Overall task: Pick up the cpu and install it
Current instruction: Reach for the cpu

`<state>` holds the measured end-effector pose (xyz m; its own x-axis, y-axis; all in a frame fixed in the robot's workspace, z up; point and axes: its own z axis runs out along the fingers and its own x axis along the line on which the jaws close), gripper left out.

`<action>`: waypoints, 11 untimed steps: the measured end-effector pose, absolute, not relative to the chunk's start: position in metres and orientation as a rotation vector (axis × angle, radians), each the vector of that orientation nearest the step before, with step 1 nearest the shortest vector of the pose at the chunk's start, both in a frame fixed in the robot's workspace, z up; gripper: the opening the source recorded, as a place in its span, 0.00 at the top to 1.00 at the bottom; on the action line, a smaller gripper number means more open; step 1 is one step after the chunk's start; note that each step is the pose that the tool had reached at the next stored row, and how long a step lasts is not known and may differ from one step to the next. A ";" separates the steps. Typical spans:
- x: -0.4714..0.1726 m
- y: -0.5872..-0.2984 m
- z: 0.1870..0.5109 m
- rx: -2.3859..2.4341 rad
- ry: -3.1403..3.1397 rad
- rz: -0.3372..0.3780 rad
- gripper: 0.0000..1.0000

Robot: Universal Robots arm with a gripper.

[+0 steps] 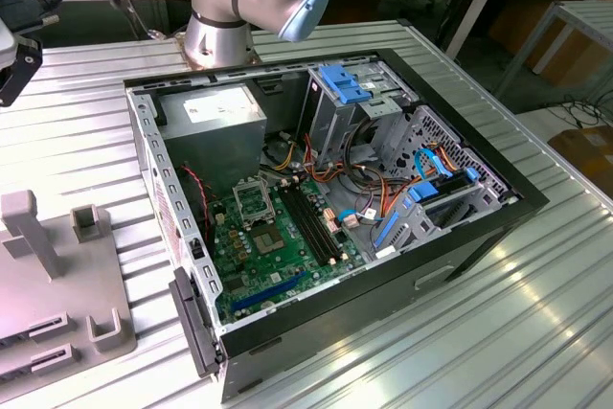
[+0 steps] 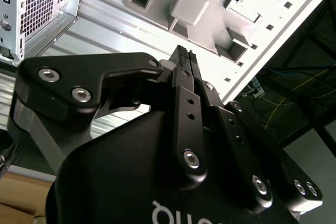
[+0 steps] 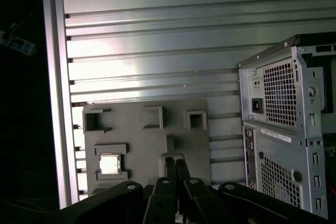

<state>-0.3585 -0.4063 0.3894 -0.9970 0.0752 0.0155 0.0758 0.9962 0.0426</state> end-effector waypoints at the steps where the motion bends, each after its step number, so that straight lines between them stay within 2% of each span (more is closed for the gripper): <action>1: -0.359 -0.406 0.389 -0.118 -3.125 -0.068 0.85; 7: -0.361 -0.408 0.389 -0.119 -3.125 -0.068 0.85; 11: -0.400 -0.413 0.389 -0.118 -3.124 -0.067 0.85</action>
<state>-0.4002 -0.4133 0.3886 -0.9970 0.0752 0.0167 0.0759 0.9962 0.0425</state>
